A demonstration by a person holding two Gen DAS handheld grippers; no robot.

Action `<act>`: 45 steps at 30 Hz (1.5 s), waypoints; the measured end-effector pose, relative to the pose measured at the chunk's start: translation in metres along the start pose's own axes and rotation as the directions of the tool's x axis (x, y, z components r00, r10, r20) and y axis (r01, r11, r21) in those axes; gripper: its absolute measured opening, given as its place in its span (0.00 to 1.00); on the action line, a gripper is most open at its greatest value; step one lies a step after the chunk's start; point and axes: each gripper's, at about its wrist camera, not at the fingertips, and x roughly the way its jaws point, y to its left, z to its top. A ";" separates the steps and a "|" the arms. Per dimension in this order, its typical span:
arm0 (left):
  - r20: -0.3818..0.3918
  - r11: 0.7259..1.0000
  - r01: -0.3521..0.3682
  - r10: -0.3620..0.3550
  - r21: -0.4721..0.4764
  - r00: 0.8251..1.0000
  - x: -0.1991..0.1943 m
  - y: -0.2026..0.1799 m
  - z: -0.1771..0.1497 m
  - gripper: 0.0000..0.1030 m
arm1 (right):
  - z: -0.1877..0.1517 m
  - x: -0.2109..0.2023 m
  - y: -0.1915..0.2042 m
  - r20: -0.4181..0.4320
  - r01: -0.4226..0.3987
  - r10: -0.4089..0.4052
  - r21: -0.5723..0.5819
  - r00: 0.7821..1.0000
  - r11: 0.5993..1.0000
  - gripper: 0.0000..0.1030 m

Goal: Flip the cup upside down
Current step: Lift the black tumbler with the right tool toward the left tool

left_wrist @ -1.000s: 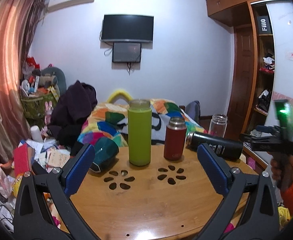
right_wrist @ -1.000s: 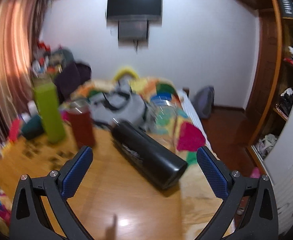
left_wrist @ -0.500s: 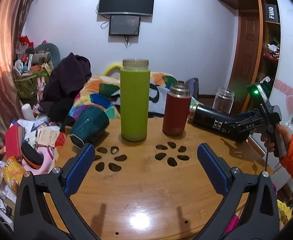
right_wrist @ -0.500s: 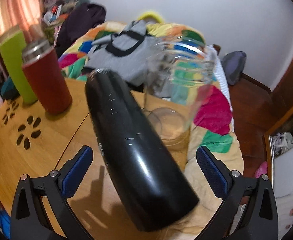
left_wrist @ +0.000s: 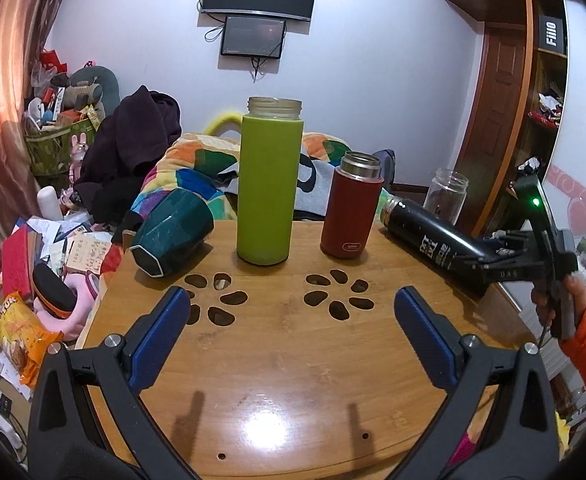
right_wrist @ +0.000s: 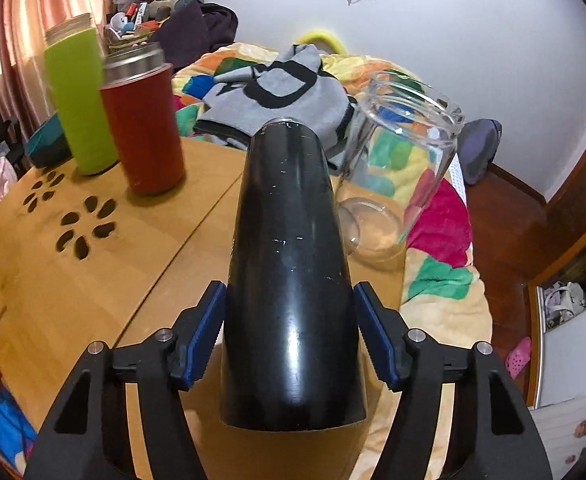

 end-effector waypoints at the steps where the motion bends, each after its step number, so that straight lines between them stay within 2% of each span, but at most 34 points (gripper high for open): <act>1: 0.003 1.000 0.001 -0.001 -0.003 1.000 -0.002 0.000 0.000 1.00 | -0.004 -0.004 0.003 0.003 -0.010 0.010 0.002 1.000 1.000 0.60; 7: 0.014 1.000 0.001 0.000 -0.008 1.000 -0.010 -0.001 -0.001 1.00 | -0.030 -0.026 0.022 0.035 -0.043 0.042 0.038 0.999 0.998 0.60; 13: 0.016 1.000 0.006 -0.006 -0.001 1.000 -0.017 -0.005 -0.004 1.00 | -0.050 -0.045 0.049 0.064 -0.074 0.073 0.019 0.995 0.997 0.59; 21: 0.022 1.000 0.001 -0.002 0.024 1.000 -0.023 -0.012 -0.008 1.00 | -0.052 -0.052 0.090 0.107 -0.157 0.160 -0.044 0.981 0.987 0.60; 28: 0.017 0.999 -0.016 0.016 0.043 1.000 -0.023 -0.013 -0.012 1.00 | -0.045 -0.048 0.132 0.104 -0.226 0.240 -0.132 0.965 0.965 0.60; 34: -0.003 0.999 -0.013 0.013 0.039 1.000 -0.017 -0.012 -0.014 1.00 | -0.053 -0.051 0.159 0.107 -0.270 0.293 -0.189 0.950 0.944 0.60; 40: -0.027 0.999 0.016 -0.015 0.042 1.000 -0.003 -0.019 -0.013 1.00 | -0.059 -0.054 0.162 0.120 -0.294 0.317 -0.176 0.941 0.940 0.60; 45: -0.033 0.993 0.099 -0.097 0.066 0.995 0.013 -0.033 -0.009 1.00 | -0.065 -0.052 0.160 0.125 -0.314 0.332 -0.142 0.935 0.939 0.61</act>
